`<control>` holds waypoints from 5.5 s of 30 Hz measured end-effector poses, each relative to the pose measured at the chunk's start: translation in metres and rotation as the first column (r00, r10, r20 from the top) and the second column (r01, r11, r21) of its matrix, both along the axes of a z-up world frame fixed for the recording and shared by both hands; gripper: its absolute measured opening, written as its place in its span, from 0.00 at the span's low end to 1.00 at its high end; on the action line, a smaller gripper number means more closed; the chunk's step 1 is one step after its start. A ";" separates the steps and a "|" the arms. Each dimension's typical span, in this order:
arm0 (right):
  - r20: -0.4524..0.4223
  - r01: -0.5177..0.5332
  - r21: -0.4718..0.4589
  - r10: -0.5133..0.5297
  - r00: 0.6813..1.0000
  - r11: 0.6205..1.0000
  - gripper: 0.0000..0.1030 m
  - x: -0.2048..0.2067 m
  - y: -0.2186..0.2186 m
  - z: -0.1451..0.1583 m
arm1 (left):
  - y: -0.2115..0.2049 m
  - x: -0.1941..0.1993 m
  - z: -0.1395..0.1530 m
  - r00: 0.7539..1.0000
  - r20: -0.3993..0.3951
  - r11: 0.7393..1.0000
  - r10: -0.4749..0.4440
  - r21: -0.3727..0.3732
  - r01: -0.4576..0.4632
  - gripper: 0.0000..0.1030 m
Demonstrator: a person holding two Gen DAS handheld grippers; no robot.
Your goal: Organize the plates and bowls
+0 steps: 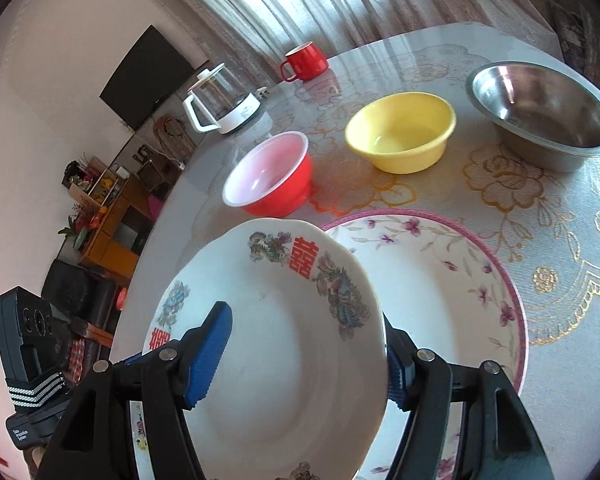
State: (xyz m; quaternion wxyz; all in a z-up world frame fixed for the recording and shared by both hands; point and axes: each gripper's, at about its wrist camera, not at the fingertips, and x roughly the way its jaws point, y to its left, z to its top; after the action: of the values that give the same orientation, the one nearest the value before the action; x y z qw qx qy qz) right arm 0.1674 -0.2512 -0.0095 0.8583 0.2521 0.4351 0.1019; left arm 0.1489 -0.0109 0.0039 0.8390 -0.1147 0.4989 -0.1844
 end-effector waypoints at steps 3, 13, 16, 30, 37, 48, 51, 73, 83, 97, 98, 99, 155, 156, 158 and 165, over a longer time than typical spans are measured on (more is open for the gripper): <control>-0.008 0.035 -0.009 -0.035 0.999 0.999 0.67 -0.006 -0.012 -0.003 | -0.017 0.001 -0.002 1.000 -0.012 1.000 -0.025 0.002 0.025 0.42; -0.017 0.122 -0.081 -0.124 0.992 0.989 0.69 -0.014 -0.039 -0.009 | -0.046 -0.001 -0.011 0.997 -0.035 0.998 -0.070 0.003 0.071 0.44; -0.027 0.134 -0.099 -0.137 0.990 0.986 0.69 -0.017 -0.044 -0.013 | -0.046 -0.001 -0.009 0.997 -0.038 0.997 -0.074 -0.013 0.074 0.44; -0.023 0.165 -0.175 -0.171 0.985 0.971 0.74 -0.018 -0.046 -0.016 | -0.054 -0.001 -0.009 0.997 -0.030 0.997 -0.077 -0.013 0.077 0.48; 0.011 0.171 -0.308 -0.176 0.984 0.936 0.78 -0.017 -0.036 -0.010 | -0.053 -0.003 -0.007 0.997 -0.030 0.998 -0.064 -0.029 0.063 0.48; 0.042 0.172 -0.348 -0.168 0.985 0.922 0.81 -0.017 -0.031 -0.014 | -0.063 -0.012 0.017 0.990 0.049 0.986 -0.130 -0.098 0.135 0.48; 0.056 0.187 -0.331 -0.179 0.982 0.925 0.80 -0.011 -0.031 -0.012 | -0.065 -0.017 0.030 0.986 0.094 0.982 -0.140 -0.112 0.150 0.49; 0.047 0.188 -0.305 -0.182 0.982 0.934 0.42 -0.058 -0.056 -0.020 | -0.054 -0.028 -0.013 0.995 0.033 0.996 -0.092 0.020 0.091 0.58; 0.063 0.165 -0.384 -0.153 0.986 0.909 0.31 -0.057 -0.043 -0.022 | -0.058 -0.025 -0.010 0.995 0.051 0.996 -0.090 0.015 0.090 0.59; 0.079 0.157 -0.500 -0.136 0.988 0.852 0.32 -0.057 -0.028 -0.021 | -0.061 -0.031 -0.009 0.991 0.105 0.992 -0.088 0.095 0.078 0.61; 0.080 0.157 -0.504 -0.135 0.988 0.849 0.33 -0.057 -0.028 -0.021 | -0.061 -0.032 -0.009 0.990 0.107 0.992 -0.087 0.096 0.077 0.61; 0.080 0.157 -0.507 -0.135 0.988 0.848 0.33 -0.057 -0.027 -0.021 | -0.061 -0.032 -0.009 0.990 0.108 0.992 -0.087 0.098 0.077 0.61; 0.129 -0.519 -0.122 0.532 0.837 0.846 0.47 -0.090 0.128 -0.001 | 0.144 -0.088 0.006 0.961 0.146 0.972 0.234 -0.065 -0.227 0.79; 0.115 -0.531 -0.089 0.538 0.835 0.843 0.47 -0.087 0.131 -0.006 | 0.149 -0.092 0.003 0.960 0.140 0.970 0.243 -0.066 -0.236 0.79; 0.081 -0.535 -0.055 0.538 0.839 0.843 0.47 -0.083 0.135 -0.018 | 0.158 -0.100 -0.004 0.957 0.136 0.967 0.256 -0.053 -0.251 0.79; 0.031 -0.533 -0.008 0.533 0.846 0.846 0.47 -0.077 0.140 -0.040 | 0.166 -0.119 -0.031 0.973 0.058 0.971 0.224 -0.096 -0.218 0.58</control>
State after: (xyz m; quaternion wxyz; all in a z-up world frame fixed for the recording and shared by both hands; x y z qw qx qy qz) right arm 0.0907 -0.1115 -0.0495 0.8031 0.1200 0.4743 0.3401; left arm 0.0296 0.1552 -0.0268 0.8648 -0.2006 0.4455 -0.1155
